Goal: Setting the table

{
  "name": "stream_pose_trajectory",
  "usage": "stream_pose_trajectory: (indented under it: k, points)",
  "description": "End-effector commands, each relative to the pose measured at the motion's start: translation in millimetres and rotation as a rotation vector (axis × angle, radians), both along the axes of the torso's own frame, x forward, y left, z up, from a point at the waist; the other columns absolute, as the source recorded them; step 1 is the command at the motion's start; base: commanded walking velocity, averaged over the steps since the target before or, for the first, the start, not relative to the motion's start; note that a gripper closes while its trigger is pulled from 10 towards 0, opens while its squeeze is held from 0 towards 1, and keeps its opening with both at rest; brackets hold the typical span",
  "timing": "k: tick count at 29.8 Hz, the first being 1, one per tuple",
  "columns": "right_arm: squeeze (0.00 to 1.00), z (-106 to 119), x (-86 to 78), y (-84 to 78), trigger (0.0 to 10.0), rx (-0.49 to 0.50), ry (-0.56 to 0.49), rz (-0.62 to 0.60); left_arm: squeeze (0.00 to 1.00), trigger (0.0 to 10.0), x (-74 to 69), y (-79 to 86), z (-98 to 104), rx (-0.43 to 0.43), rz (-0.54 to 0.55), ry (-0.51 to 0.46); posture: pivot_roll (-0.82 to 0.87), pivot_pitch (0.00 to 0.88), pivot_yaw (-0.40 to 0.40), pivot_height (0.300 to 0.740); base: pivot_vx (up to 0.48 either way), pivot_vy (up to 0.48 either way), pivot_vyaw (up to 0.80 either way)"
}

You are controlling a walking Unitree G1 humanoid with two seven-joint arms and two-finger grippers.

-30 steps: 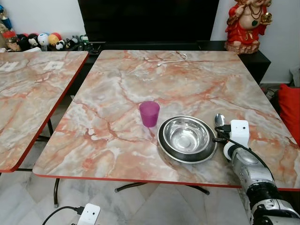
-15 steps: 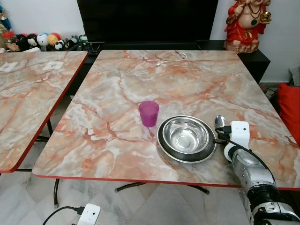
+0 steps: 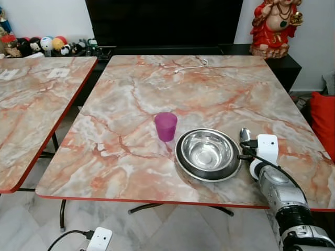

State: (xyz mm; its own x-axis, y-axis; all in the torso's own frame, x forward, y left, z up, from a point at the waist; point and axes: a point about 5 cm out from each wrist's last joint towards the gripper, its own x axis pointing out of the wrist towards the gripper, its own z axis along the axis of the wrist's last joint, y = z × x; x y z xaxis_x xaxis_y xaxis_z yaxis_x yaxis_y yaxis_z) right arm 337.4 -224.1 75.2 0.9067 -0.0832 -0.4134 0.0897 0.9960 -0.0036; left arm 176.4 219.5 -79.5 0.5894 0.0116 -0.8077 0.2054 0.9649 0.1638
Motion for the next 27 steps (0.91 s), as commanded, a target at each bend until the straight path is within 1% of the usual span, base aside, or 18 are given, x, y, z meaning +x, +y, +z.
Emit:
stream_pose_trajectory:
  k: [1,2,7,11,12,14,15,17,18,27]
  points:
    - [0.43,-1.9,-1.4,2.7,10.0,0.008,0.011,0.005,0.00,10.0,-5.7,3.0,-2.4,0.011,-0.005,0.030,0.00,0.023,0.036,0.740,0.000,0.000,0.00]
    - [0.71,-1.8,-1.4,3.2,10.0,0.008,0.012,0.007,0.00,10.0,-5.7,3.3,-2.3,0.013,-0.005,0.030,0.00,0.022,0.037,0.740,0.000,0.000,0.00]
    - [0.68,-2.5,-1.7,3.6,10.0,0.006,0.015,0.006,0.00,10.0,-5.8,3.5,-2.3,0.013,-0.004,0.029,0.00,0.021,0.037,0.740,0.000,0.000,0.00]
    - [0.68,-2.6,-1.8,3.8,10.0,0.005,0.015,0.006,0.00,10.0,-5.9,3.6,-2.3,0.013,-0.005,0.029,0.00,0.021,0.037,0.740,0.000,0.000,0.00]
    - [0.65,-2.6,-1.8,3.7,10.0,0.003,0.015,0.005,0.00,10.0,-6.0,3.7,-2.3,0.014,-0.004,0.029,0.00,0.021,0.036,0.740,0.000,0.000,0.00]
    - [0.65,-2.5,-1.8,3.5,10.0,0.002,0.015,0.004,0.00,10.0,-6.1,3.8,-2.4,0.014,-0.005,0.030,0.00,0.021,0.036,0.740,0.000,0.000,0.00]
    - [0.31,-2.2,-1.7,3.3,10.0,0.001,0.012,0.000,0.00,10.0,-6.3,3.8,-2.4,0.014,-0.005,0.030,0.00,0.020,0.037,0.740,0.000,0.000,0.00]
    - [0.31,-1.9,-1.6,3.1,10.0,0.000,0.010,-0.002,0.00,10.0,-6.4,3.8,-2.5,0.015,-0.005,0.030,0.00,0.020,0.037,0.740,0.000,0.000,0.00]
    - [0.00,-0.6,-1.0,2.7,10.0,0.002,0.001,-0.007,0.00,10.0,-6.5,3.8,-2.5,0.015,-0.005,0.030,0.00,0.020,0.037,0.740,0.000,0.000,0.00]
    - [0.00,7.5,2.6,3.0,10.0,0.016,-0.053,-0.009,0.00,10.0,-6.4,3.8,-2.5,0.015,-0.005,0.030,0.00,0.021,0.037,0.740,0.000,0.000,0.00]
